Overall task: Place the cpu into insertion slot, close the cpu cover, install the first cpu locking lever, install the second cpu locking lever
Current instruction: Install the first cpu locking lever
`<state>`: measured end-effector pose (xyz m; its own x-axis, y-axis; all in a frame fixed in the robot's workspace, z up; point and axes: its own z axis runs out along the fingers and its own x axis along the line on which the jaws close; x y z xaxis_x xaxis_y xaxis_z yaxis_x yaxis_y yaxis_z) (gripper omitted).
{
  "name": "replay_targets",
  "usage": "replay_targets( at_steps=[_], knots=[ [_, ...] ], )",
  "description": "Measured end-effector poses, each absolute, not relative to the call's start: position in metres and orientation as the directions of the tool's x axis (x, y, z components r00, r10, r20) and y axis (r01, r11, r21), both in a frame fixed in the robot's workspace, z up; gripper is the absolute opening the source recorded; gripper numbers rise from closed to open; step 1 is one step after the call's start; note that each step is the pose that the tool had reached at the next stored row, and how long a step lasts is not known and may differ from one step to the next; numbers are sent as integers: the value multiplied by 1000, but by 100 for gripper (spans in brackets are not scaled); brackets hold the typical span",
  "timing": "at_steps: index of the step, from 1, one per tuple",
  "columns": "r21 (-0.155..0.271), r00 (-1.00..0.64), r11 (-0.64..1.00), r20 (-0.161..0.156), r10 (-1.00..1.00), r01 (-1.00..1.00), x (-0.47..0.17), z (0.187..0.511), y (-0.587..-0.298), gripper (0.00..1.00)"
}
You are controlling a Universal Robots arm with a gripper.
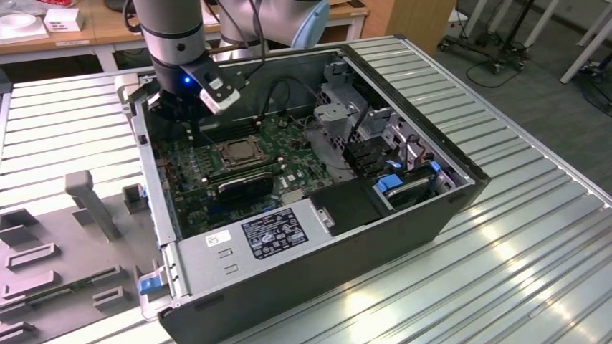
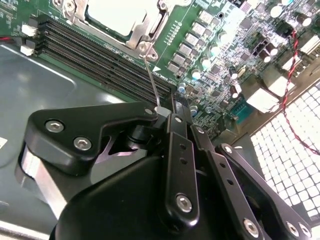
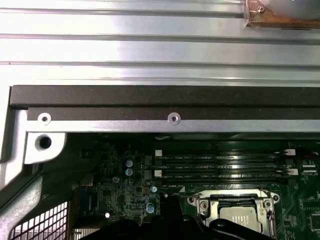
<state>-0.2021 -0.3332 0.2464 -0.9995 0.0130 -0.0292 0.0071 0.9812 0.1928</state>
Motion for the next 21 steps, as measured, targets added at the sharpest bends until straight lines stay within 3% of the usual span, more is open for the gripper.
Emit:
replay_targets(
  at_steps=[21],
  knots=[
    [209,-1000,978,-8,12,10,-208,253,-333,11]
  ],
)
